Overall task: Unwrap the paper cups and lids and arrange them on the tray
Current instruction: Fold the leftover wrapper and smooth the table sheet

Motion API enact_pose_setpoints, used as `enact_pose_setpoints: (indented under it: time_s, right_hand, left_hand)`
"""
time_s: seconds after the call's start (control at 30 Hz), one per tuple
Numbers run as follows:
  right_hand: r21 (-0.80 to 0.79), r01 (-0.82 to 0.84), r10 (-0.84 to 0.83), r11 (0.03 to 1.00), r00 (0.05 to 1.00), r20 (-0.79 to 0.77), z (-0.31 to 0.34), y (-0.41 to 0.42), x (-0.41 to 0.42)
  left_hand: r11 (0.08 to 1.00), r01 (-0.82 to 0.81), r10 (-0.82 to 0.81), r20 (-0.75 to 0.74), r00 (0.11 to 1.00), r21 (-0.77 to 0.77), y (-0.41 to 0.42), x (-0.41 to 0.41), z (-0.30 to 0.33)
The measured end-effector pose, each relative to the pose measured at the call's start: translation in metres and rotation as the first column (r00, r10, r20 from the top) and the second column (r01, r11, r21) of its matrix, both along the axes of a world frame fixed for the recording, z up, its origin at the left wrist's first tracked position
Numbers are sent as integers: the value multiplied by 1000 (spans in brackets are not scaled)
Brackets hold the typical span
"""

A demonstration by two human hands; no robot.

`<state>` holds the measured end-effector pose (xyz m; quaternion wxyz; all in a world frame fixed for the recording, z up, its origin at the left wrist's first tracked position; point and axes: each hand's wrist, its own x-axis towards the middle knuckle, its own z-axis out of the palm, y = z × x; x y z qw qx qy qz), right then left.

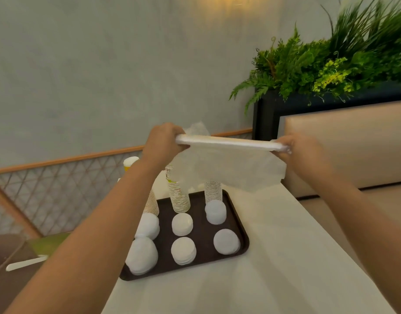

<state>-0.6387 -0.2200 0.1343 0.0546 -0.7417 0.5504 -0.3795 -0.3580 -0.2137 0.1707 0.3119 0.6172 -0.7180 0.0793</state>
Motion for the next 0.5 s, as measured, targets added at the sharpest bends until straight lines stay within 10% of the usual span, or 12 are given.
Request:
enact_pose_setpoints:
  time_s: [0.13, 0.33, 0.5]
  right_hand:
    - [28, -85, 64, 996, 891, 449, -3, 0, 1]
    - [-97, -143, 161, 985, 961, 223, -19, 4, -4]
    - [119, -207, 196, 971, 976, 99, -32, 6, -2]
  left_hand:
    - [998, -1, -12, -203, 979, -62, -3, 11, -3]
    - [983, 1, -122, -636, 762, -186, -2, 7, -7]
    - [936, -25, -138, -431, 892, -351, 5, -6, -6]
